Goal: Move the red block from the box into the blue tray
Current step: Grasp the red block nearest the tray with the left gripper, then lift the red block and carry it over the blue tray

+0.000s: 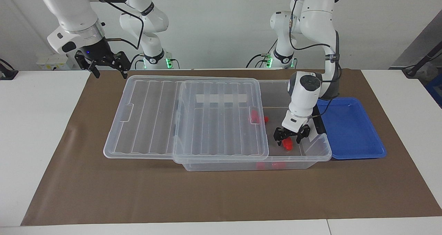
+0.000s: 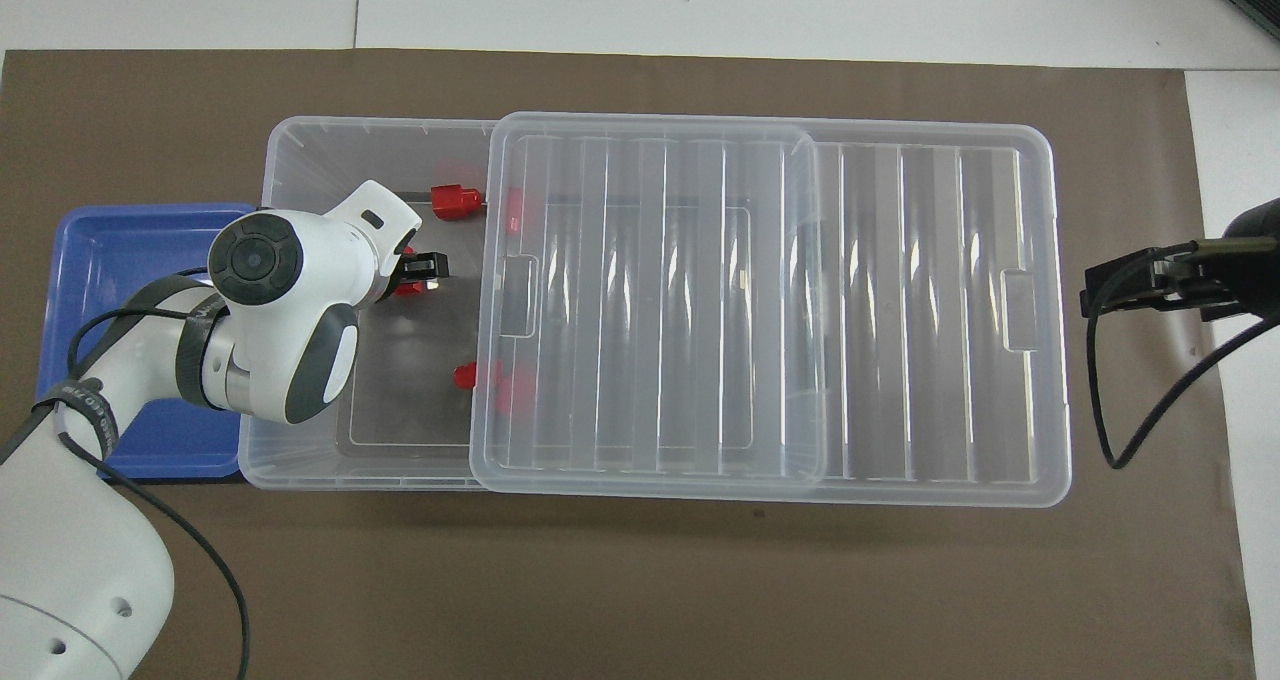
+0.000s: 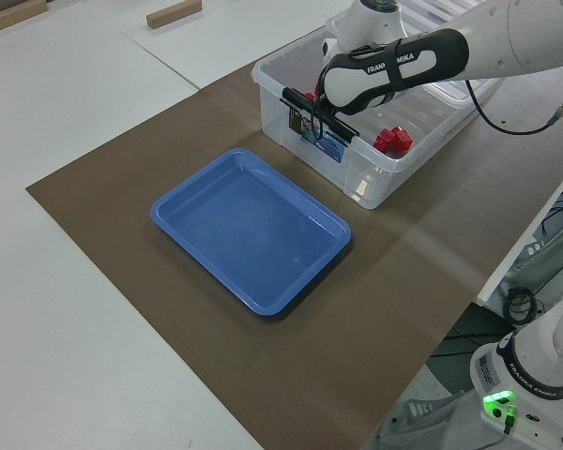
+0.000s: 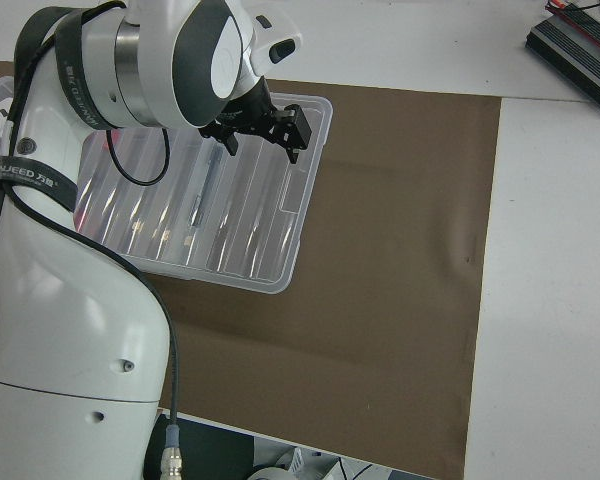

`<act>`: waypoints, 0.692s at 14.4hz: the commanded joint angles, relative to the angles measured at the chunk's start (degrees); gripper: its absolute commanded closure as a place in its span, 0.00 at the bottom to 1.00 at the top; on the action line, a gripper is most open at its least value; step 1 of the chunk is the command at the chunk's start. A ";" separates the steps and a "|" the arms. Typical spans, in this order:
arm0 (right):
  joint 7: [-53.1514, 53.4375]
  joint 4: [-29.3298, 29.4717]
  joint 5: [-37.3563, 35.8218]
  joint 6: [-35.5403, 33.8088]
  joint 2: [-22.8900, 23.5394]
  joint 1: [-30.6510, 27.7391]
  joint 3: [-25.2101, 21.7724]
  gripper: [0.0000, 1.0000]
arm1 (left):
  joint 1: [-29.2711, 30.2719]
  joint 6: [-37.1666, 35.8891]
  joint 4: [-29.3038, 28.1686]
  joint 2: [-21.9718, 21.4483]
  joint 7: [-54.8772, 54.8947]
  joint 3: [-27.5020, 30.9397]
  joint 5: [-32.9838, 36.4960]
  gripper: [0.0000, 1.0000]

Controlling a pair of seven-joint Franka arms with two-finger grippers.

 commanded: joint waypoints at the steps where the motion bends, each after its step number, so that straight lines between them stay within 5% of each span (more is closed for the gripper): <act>1: 0.56 0.00 0.26 -0.48 0.07 -0.59 0.17 0.00 | -0.09 0.92 -0.42 0.20 0.05 0.08 0.77 0.56; 5: 1.09 -0.18 0.52 -0.39 -0.02 -0.68 0.17 0.00 | -0.26 -0.39 -0.15 0.11 0.14 0.08 0.95 0.91; 10: 0.74 -0.27 0.52 -0.39 -0.11 -0.68 0.17 0.00 | -0.79 -14.61 5.64 -2.77 -0.12 -0.10 0.77 0.92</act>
